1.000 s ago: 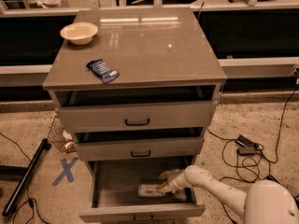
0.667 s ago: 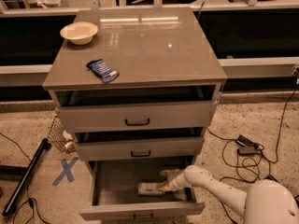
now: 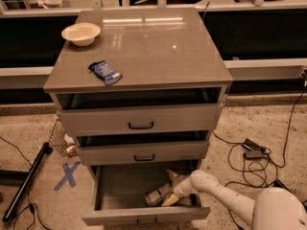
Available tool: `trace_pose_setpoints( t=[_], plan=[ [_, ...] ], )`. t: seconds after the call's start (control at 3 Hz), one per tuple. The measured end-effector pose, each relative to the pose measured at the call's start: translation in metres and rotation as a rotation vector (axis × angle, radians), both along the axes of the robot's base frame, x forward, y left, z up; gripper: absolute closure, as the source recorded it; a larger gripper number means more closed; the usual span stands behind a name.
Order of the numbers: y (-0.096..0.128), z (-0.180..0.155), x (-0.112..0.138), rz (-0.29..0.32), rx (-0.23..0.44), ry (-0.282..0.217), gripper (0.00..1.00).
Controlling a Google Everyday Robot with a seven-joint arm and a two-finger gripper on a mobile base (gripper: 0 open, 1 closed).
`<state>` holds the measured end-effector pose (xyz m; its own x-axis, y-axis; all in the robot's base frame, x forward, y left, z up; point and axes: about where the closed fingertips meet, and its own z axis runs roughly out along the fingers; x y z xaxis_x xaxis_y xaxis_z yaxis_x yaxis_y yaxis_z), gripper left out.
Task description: Pick blue plastic bottle from bottom drawer and place on counter
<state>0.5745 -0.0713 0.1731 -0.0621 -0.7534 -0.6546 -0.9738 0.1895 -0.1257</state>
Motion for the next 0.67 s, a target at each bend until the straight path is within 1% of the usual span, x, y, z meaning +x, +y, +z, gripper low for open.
trace_pose_setpoints(
  t=[0.33, 0.67],
  plan=[
    [0.0057, 0.0044, -0.0074, 0.058, 0.015, -0.014, 0.00],
    [0.0134, 0.0013, -0.0089, 0.104, -0.011, -0.022, 0.00]
  ],
)
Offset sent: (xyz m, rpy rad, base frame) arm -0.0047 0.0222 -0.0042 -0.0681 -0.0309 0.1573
